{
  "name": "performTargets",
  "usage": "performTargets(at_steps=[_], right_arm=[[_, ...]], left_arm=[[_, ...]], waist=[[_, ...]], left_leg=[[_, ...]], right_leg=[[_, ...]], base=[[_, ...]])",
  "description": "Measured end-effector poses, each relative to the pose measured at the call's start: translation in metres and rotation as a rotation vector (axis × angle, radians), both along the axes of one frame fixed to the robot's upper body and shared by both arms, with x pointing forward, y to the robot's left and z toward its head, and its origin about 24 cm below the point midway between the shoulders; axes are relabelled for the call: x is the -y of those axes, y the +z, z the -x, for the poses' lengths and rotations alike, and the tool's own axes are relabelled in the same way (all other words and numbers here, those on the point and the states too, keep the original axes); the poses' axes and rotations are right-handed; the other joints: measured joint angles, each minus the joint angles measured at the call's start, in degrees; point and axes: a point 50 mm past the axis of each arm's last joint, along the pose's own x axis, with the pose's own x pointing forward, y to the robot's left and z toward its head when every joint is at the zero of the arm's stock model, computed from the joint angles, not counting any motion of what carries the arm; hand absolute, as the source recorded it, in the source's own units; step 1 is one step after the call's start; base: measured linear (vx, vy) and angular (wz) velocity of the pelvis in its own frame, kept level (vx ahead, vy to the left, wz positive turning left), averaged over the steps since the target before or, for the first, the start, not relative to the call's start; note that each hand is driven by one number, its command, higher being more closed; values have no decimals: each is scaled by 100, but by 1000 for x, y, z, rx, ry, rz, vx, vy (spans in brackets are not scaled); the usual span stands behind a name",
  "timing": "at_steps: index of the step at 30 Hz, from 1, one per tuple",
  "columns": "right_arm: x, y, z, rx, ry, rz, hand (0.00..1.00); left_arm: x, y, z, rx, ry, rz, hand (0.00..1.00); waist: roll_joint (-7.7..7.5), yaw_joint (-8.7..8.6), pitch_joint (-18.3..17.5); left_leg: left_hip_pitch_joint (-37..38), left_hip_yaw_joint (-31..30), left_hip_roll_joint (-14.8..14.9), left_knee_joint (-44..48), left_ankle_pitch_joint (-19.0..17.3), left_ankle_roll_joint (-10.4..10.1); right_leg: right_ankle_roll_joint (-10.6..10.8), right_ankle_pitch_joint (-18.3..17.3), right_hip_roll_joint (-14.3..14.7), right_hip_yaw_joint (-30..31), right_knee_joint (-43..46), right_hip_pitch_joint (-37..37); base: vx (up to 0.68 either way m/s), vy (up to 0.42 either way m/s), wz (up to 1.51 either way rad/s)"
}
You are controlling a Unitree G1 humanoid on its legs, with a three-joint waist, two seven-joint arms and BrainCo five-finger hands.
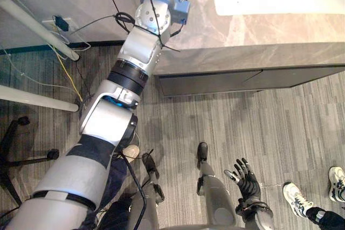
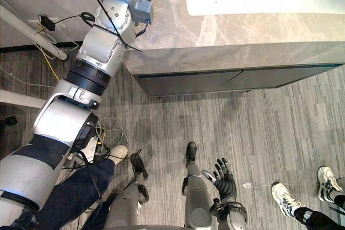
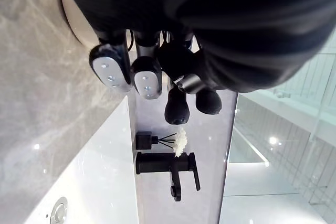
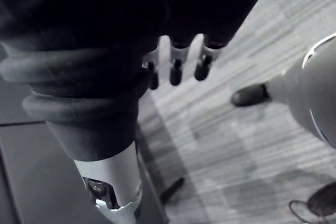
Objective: Organize washtable
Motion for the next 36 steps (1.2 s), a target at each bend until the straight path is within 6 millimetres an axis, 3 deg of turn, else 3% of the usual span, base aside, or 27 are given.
performTargets(at_steps=[12,16,19,22,23,25,27,28,30,33,36], right_arm=[[0,0,0,-1,6,-2,0],[0,-2,1,-12,4,-4,0],[-2,-17,11,-89,-4,-21,0],[-5,-28,19,-145,-18,-39,0],[-3,-39,29,-209,-33,-43,0],[-1,-53,42,-289,-49,-45,0],[5,-69,58,-396,-68,-47,0],[6,-71,59,-406,-74,-52,0],[7,-78,63,-447,-77,-54,0],[6,-86,67,-491,-62,-65,0],[9,-91,69,-523,-55,-61,0]], left_arm=[[6,-2,1,-6,-17,0,100],[7,-12,4,-5,-37,-4,100],[21,-38,21,15,-143,-57,100],[24,-61,38,29,-240,-90,100],[17,-84,48,3,-300,-116,100],[-3,-111,58,-58,-336,-117,100],[-46,-151,74,-181,-324,-57,100],[-58,-160,79,-210,-311,-28,100],[-96,-197,103,-331,-237,101,100],[-121,-244,140,-485,-143,209,100],[-127,-287,169,-648,-91,281,100]], waist=[[0,124,-145],[1,210,-147],[5,314,-442],[50,305,-525],[126,304,-667],[202,326,-802],[279,362,-905],[276,369,-908],[249,392,-925],[169,480,-989],[167,530,-1090]], left_leg=[[-172,-12,25,183,69,-32],[-63,-44,35,347,-39,4],[45,-134,16,341,-129,-4],[303,-277,10,312,-116,-25],[477,-362,-5,222,-99,-49],[645,-438,-22,159,-100,-72],[853,-531,-34,179,-144,-126],[912,-538,-34,210,-147,-128],[1134,-610,-15,467,-343,-153],[1373,-655,96,971,-715,-193],[1444,-690,213,1375,-990,-229]], right_leg=[[97,67,-17,-41,-7,-42],[100,62,-39,-146,-24,194],[71,-12,-51,-230,-107,393],[5,-137,-41,-380,-93,716],[22,-215,-37,-482,-84,895],[18,-291,-30,-528,-76,1064],[29,-395,-13,-598,-43,1300],[30,-417,-3,-598,-31,1366],[41,-533,9,-627,2,1735],[42,-669,68,-659,10,2216],[11,-732,140,-663,10,2477]], base=[[5,0,4],[-7,-2,6],[3,-9,11],[36,-17,23],[59,-20,24],[84,-18,19],[77,-19,14],[74,-20,7],[83,-7,12],[66,-2,7],[22,-5,-3]])
